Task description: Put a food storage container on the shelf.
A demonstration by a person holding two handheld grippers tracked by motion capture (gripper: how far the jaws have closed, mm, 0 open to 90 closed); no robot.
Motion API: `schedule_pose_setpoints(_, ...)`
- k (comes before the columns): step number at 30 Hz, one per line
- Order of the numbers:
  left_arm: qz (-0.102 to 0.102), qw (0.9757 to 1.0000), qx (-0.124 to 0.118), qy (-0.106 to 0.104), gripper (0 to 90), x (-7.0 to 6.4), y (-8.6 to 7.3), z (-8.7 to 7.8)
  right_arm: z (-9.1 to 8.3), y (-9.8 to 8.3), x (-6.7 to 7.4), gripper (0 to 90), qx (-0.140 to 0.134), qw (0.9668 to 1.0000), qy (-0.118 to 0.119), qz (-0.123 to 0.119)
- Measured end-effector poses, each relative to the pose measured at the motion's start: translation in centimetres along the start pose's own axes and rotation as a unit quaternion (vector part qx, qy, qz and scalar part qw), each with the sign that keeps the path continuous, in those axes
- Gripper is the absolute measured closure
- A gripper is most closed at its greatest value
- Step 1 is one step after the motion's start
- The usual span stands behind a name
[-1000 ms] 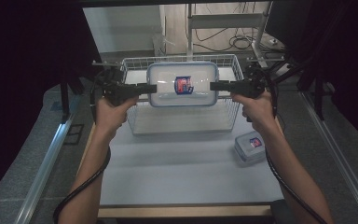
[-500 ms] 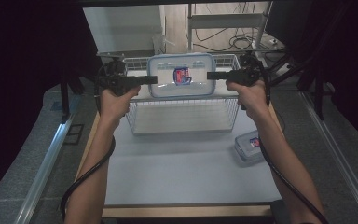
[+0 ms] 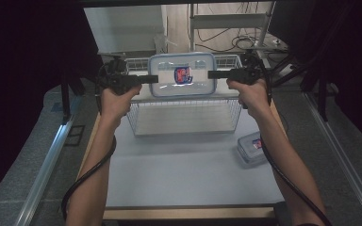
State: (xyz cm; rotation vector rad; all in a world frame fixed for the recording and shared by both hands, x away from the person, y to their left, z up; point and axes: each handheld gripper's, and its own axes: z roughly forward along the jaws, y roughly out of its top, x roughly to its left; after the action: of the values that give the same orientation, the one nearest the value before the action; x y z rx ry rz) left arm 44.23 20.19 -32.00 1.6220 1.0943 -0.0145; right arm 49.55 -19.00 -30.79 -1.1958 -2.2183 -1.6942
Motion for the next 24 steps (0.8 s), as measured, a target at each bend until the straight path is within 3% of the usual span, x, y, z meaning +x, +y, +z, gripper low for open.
schedule_pose_setpoints(7, 0.010, 0.9999, -0.001, 0.011, 49.7, -0.15, 0.15, 0.27, 0.36, 0.10, 0.18, 47.4, -0.007, 0.9998, -0.016, -0.008)
schedule_pose_setpoints(19, 0.017, 0.9994, 0.001, 0.031, 44.4, -0.22, 0.53, 0.67, 0.56, 0.20, -0.04, 45.0, -0.011, 0.9996, -0.024, -0.012)
schedule_pose_setpoints(24, 0.011, 0.9993, -0.002, 0.035, 44.1, 0.00, 0.65, 0.84, 0.71, 0.32, -0.29, 43.3, -0.010, 0.9996, -0.025, -0.009)
